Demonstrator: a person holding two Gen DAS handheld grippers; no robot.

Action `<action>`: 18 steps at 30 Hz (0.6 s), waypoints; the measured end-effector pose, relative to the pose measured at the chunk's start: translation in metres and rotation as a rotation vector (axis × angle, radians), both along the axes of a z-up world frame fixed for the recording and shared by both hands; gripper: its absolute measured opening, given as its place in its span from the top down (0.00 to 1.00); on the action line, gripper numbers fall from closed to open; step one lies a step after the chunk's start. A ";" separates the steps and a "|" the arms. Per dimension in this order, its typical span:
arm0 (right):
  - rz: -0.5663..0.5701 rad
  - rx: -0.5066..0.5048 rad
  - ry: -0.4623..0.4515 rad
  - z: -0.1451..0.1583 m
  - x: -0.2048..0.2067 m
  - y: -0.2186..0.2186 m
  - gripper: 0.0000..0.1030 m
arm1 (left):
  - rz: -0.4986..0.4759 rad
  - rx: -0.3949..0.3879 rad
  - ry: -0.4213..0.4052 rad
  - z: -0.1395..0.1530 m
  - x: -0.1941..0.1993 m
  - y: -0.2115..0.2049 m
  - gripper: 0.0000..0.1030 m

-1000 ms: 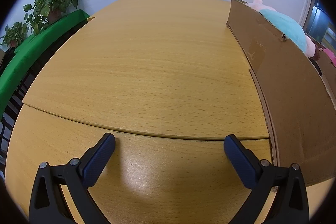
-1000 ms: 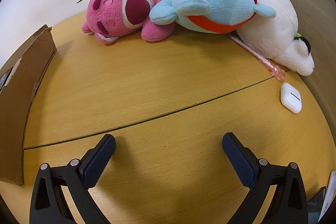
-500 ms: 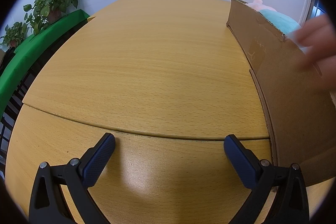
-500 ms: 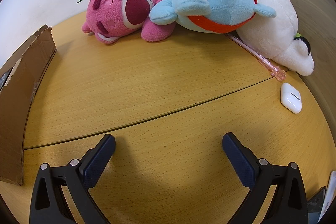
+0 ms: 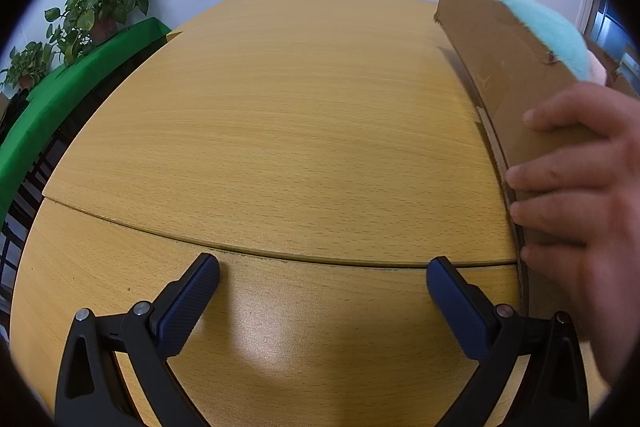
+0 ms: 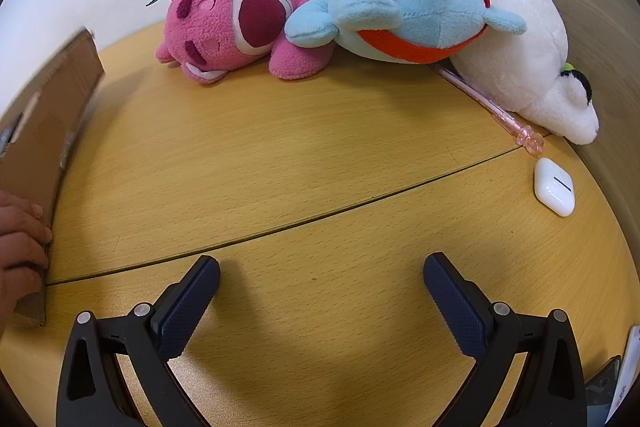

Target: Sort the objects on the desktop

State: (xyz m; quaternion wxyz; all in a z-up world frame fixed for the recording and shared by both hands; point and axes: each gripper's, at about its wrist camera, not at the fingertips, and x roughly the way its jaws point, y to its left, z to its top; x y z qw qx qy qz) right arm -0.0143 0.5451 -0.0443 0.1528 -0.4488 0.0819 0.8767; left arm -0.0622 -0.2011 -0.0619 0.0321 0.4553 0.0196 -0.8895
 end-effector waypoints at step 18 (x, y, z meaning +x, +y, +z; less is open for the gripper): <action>-0.002 0.001 0.000 0.003 0.004 -0.001 0.00 | -0.002 0.001 -0.003 0.004 -0.004 -0.001 0.00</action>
